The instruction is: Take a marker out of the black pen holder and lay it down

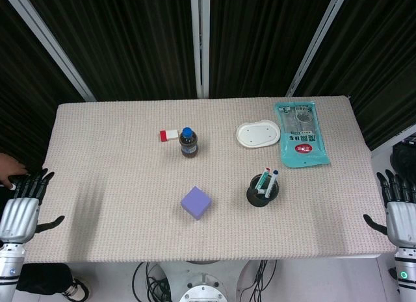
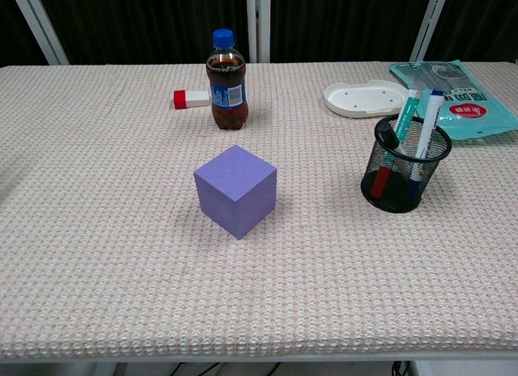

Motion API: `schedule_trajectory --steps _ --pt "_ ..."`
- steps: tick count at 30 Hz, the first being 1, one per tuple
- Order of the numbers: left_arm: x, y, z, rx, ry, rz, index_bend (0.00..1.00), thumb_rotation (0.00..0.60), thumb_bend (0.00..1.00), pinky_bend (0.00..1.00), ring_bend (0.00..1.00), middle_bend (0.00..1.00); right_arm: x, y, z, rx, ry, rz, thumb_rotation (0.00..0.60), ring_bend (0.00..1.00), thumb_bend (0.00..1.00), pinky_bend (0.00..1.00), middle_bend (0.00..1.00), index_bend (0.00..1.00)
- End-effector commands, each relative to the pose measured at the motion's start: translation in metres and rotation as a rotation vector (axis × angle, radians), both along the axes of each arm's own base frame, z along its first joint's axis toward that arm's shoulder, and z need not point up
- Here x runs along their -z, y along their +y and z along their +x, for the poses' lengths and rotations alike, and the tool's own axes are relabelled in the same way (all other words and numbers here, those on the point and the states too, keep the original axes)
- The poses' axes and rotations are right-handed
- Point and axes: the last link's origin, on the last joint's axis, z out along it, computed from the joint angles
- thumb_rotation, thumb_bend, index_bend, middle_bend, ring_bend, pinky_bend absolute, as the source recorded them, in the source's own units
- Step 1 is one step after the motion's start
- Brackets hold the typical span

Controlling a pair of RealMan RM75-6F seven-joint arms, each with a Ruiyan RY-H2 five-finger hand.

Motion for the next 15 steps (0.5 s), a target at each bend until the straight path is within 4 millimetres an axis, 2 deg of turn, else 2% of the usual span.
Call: schedule_trajectory --steps 1,9,15 --pt "0.000 0.000 0.000 -0.001 -0.001 -0.001 0.06 0.600 0.12 0.00 0.00 0.00 0.000 0.000 0.001 -0.002 0.001 0.001 0.600 0.00 0.06 0.00 0.00 0.00" --pt "0.001 0.000 0.000 -0.002 -0.002 -0.004 0.06 0.600 0.12 0.00 0.00 0.00 0.004 -0.005 0.006 -0.017 0.000 0.023 0.600 0.00 0.06 0.00 0.00 0.00" --pt "0.001 0.001 0.000 0.002 -0.007 -0.003 0.06 0.600 0.11 0.00 0.00 0.00 0.009 -0.013 0.024 -0.085 0.007 0.043 0.600 0.00 0.06 0.00 0.00 0.00"
